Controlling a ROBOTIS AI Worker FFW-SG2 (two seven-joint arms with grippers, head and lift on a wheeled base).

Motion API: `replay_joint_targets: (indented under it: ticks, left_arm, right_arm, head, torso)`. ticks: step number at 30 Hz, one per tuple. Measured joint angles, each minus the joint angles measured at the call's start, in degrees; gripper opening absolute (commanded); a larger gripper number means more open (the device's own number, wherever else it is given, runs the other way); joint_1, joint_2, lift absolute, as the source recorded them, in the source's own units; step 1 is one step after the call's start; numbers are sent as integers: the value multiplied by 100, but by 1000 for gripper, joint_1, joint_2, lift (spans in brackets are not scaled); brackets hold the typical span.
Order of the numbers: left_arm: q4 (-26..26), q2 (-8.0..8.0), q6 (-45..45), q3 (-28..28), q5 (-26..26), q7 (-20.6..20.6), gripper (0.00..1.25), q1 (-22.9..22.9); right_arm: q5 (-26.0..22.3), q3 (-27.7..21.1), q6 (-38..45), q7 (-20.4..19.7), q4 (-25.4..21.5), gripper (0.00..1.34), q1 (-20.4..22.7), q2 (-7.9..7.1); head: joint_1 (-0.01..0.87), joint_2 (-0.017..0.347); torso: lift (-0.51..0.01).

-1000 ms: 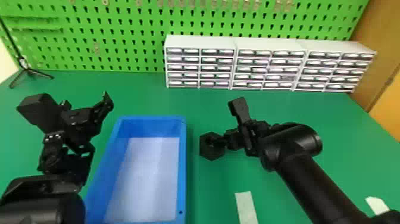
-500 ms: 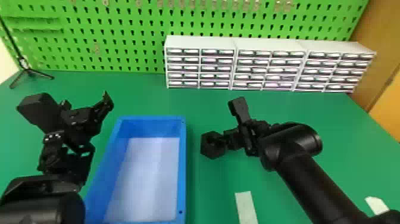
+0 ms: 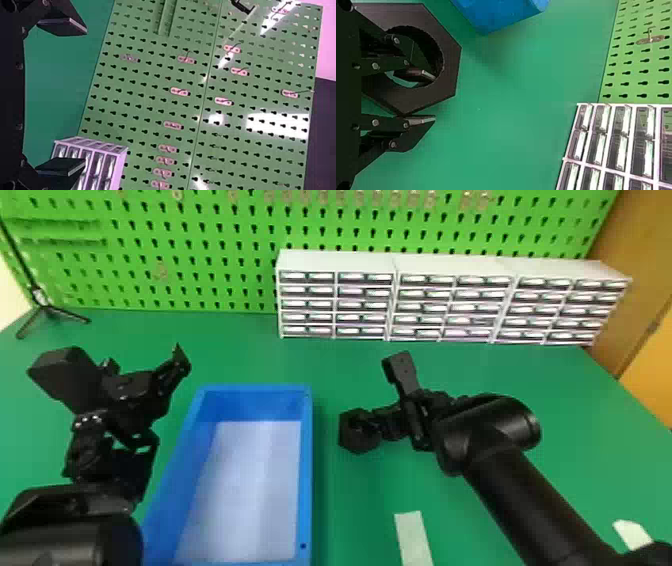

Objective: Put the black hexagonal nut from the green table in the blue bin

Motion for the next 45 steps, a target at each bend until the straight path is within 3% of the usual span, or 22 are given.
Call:
replay_joint_targets:
  ticks: [10,21,27,35,40,45]
  left_arm:
    - [0,0,0,7,1,0,1123,9]
    - [0,0,0,3,1,0,1123,21]
    - [0,-1,0,19,2,0,1123,40]
    - [-7,-1,0,45,10,0,1123,61]
    - [-6,-1,0,61,10,0,1123,62]
    - [-1,-2,0,70,5,0,1123,62]
  right_arm:
    - [221,-148,-88,-1,-525,426,104,-50]
    - [259,-709,-489,0,-1427,426,483,-123]
    - [119,-1192,-1099,-17,-2024,426,847,-110]
    - [-565,-1653,-2141,-364,-2781,426,1337,-109]
    - [-1322,-1571,-2744,-672,-3103,426,1629,-154]
    - [-2031,-1319,-2976,-696,-3227,426,1764,-177]
  head:
    - [692,8]
    - [692,8]
    - [692,8]
    - [692,8]
    - [692,8]
    - [692,8]
  torso:
    - [-97]
    - [-97]
    - [-97]
    - [-97]
    - [-97]
    - [-97]
